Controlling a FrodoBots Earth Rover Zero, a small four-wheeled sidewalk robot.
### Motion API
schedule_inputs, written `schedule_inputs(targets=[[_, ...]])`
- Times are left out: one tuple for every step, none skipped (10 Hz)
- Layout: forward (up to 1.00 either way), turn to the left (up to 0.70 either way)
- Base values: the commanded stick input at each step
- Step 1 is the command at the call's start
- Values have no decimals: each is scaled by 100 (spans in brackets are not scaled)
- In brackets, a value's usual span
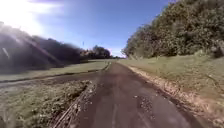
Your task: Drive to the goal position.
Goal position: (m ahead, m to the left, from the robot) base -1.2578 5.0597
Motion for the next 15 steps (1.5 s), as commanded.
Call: schedule_inputs(targets=[[85, 0], [85, 0], [85, 5], [85, 9], [85, 26], [85, 16], [85, 0], [85, 0], [85, 0], [85, 0], [85, 0], [85, 0], [85, 0], [85, 0], [85, 0]])
